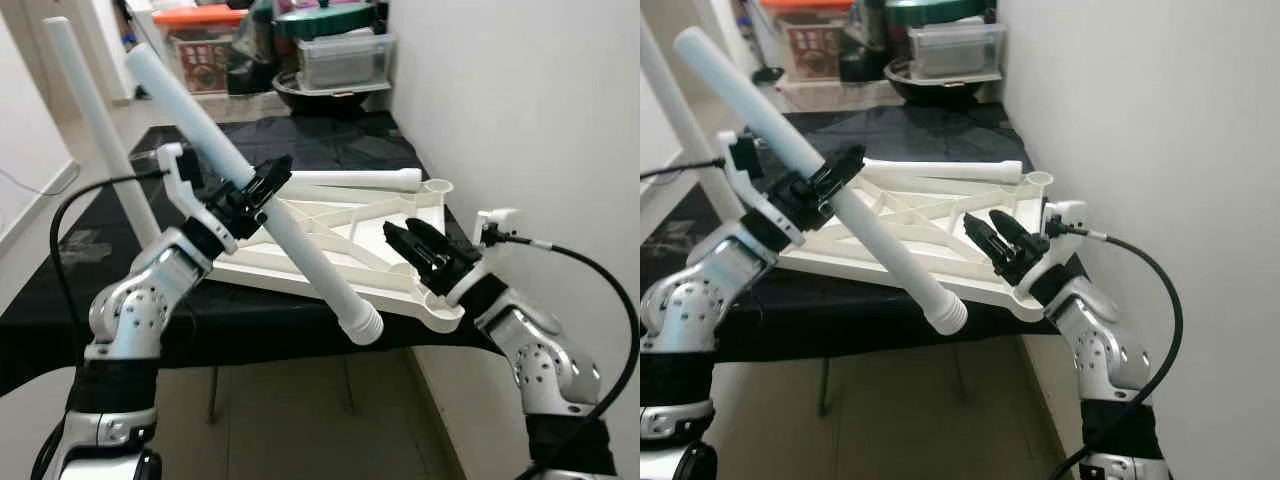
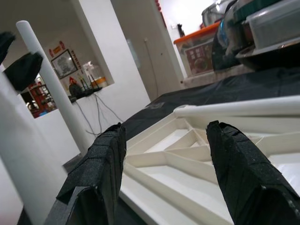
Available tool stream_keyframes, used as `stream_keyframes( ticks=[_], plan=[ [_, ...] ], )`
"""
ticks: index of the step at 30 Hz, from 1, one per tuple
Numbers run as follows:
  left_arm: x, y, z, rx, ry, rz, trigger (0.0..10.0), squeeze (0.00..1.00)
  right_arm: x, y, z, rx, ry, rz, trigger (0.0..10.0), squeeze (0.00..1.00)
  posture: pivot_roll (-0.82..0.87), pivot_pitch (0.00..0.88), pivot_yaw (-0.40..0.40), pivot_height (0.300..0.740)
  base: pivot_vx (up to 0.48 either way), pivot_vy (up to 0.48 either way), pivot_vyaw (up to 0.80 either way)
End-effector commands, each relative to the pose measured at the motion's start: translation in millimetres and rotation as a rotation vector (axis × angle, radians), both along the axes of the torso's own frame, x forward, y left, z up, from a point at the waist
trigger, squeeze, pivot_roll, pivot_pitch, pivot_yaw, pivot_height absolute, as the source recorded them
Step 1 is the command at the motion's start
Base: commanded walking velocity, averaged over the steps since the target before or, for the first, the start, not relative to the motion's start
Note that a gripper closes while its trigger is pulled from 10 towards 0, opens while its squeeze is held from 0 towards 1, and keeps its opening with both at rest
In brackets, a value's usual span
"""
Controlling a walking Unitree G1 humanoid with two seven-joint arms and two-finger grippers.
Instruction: Building children table
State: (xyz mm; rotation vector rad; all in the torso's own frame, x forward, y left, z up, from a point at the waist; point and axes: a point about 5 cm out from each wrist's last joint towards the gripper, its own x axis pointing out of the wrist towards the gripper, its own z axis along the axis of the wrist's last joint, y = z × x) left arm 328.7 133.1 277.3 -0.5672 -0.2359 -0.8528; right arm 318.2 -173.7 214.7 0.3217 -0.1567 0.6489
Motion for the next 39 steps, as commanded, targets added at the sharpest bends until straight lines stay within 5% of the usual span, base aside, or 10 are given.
stream_keyframes(
  ticks=[1, 13, 30, 37, 38, 39],
  plan=[
    [2.4, 0.4, 0.9, 0.034, -0.025, 0.001, 10.0, 0.00, -1.2, 4.4, 3.8, -0.035, -0.033, -0.019, 10.0, 0.00, -0.04, 0.000, 0.047, 0.740, 0.000, 0.000, -0.76],
    [9.2, -4.7, 6.6, 0.058, -0.051, -0.019, 10.0, 0.00, -3.3, 21.5, 9.7, -0.067, -0.087, -0.029, 10.0, 0.00, -0.03, 0.000, 0.054, 0.740, 0.000, 0.000, -0.76],
    [16.1, -5.1, 13.1, 0.080, -0.087, -0.027, 10.0, 0.00, -1.4, 24.8, 23.7, -0.092, -0.146, -0.037, 10.0, 0.00, -0.03, 0.000, 0.052, 0.740, 0.000, 0.000, -0.76],
    [18.3, -7.0, 15.2, 0.105, -0.104, -0.047, 10.0, 0.00, -1.4, 26.7, 24.4, -0.157, -0.136, 0.022, 10.0, 0.04, -0.02, 0.000, 0.050, 0.740, 0.000, 0.000, 0.00],
    [18.9, -7.7, 15.5, 0.118, -0.110, -0.054, 10.0, 0.00, -2.0, 27.6, 23.6, -0.181, -0.131, 0.061, 10.0, 1.00, -0.02, 0.000, 0.051, 0.740, 0.000, 0.000, 0.00],
    [19.3, -8.1, 15.7, 0.128, -0.113, -0.058, 10.0, 0.00, -2.5, 28.3, 22.9, -0.197, -0.127, 0.089, 10.0, 1.00, -0.02, 0.000, 0.051, 0.740, 0.000, 0.000, 0.00]
  ],
)
